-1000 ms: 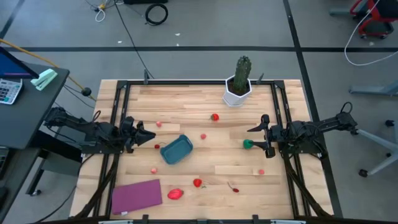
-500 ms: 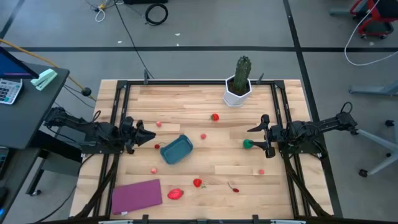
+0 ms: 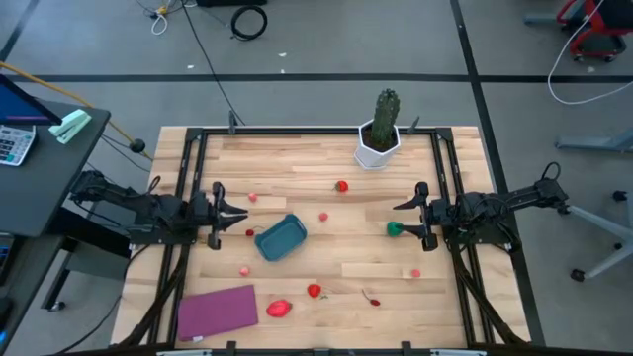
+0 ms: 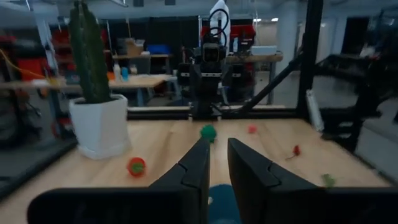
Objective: Pick and placing Produce into tupperware
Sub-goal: Put the top strawberry into the blue bin
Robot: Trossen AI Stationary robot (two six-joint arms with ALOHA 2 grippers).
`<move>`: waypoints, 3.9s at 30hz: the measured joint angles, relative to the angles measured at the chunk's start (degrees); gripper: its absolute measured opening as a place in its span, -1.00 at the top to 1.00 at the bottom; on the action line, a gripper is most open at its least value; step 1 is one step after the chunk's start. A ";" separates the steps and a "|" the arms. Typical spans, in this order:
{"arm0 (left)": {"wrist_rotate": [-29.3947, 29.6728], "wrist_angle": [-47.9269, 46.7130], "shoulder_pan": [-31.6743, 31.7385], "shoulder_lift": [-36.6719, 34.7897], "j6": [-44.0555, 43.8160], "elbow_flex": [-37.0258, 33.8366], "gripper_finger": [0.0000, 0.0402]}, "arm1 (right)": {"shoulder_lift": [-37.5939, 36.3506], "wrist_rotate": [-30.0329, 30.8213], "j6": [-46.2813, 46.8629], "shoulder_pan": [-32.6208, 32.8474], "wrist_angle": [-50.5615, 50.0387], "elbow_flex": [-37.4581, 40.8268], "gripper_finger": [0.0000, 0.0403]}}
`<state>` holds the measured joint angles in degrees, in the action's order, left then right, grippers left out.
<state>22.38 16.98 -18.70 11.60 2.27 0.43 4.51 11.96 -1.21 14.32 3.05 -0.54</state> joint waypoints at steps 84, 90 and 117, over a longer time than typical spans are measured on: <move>8.40 -4.95 20.52 4.15 2.79 4.44 0.01 | 93.31 -17.21 -25.06 -30.35 -8.19 -51.80 -0.28; 8.40 -4.91 20.52 4.15 2.79 4.44 0.00 | 96.35 -14.94 -28.24 -30.16 -6.36 -51.80 -0.28; 8.42 -4.82 20.52 4.15 2.92 4.44 0.04 | 97.87 -14.09 -29.88 -31.90 -3.10 -51.80 0.20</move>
<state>30.81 12.16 1.83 15.75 5.19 4.86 102.38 -2.13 -31.09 -17.58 -0.05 -52.34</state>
